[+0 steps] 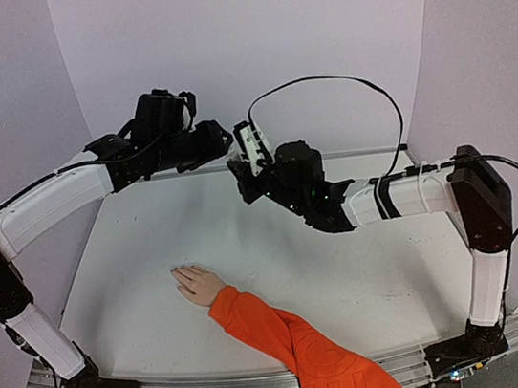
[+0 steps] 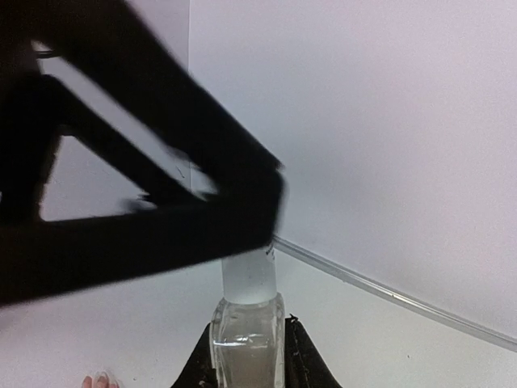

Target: Paint the nails

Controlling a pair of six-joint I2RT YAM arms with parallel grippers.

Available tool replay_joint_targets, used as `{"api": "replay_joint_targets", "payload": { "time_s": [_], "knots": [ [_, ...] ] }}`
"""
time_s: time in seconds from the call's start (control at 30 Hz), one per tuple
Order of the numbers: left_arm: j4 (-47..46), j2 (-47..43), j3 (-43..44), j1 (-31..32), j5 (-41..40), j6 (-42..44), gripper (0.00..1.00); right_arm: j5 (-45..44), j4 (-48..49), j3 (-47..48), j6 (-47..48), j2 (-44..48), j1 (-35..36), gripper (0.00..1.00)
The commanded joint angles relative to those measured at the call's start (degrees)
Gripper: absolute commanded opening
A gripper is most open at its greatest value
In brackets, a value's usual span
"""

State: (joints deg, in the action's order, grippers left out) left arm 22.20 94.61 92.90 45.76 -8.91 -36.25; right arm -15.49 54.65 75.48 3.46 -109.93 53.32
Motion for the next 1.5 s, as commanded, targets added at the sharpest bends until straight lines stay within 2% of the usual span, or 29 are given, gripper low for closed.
{"api": "replay_joint_targets", "payload": {
  "time_s": [0.0,0.07,0.2,0.3,0.4,0.5,0.77,0.9,1.23,1.4,1.47],
  "knots": [
    [-8.0,-9.3,-5.6,-0.6,14.3,6.2,0.71,11.7,-1.0,-1.8,-5.6,7.4,-4.9,0.0],
    [-9.2,-13.7,-9.4,-0.9,18.1,8.7,0.81,22.6,-3.8,-2.9,-6.9,10.3,-5.5,0.0],
    [-12.3,-22.5,-16.6,-1.1,27.5,13.6,0.87,48.4,-5.8,-5.6,-12.6,14.7,-7.8,0.0],
    [-16.8,-26.1,-20.3,-1.2,39.4,15.0,0.87,63.8,-0.1,-6.9,-19.9,15.9,-8.4,0.0],
    [-22.6,-27.2,-22.8,-1.2,45.3,12.2,0.84,72.0,12.4,-8.5,-31.2,15.7,-8.4,0.0],
    [-25.5,-27.6,-24.1,-1.2,45.6,10.5,0.75,74.8,23.5,-10.3,-40.2,15.3,-8.4,0.0],
    [-29.5,-23.6,-21.4,-0.7,50.3,7.5,0.65,75.5,29.5,-9.8,-46.1,12.8,-8.2,0.0],
    [-29.7,-21.2,-19.3,0.9,52.4,7.8,0.55,75.5,30.2,-9.2,-46.7,11.9,-8.1,0.0],
    [-29.8,-19.1,-17.6,1.3,51.0,8.6,0.3,76.8,30.3,-8.4,-46.5,11.1,-8.1,0.0],
    [-29.7,-17.8,-17.3,1.4,49.2,9.3,0.1,74.4,29.0,-8.7,-43.8,11.1,-8.4,0.0],
    [-28.7,-17.7,-17.5,1.6,46.6,10.2,0.02,70.2,24.1,-9.2,-39.9,11.9,-8.9,0.0]
  ]
}}
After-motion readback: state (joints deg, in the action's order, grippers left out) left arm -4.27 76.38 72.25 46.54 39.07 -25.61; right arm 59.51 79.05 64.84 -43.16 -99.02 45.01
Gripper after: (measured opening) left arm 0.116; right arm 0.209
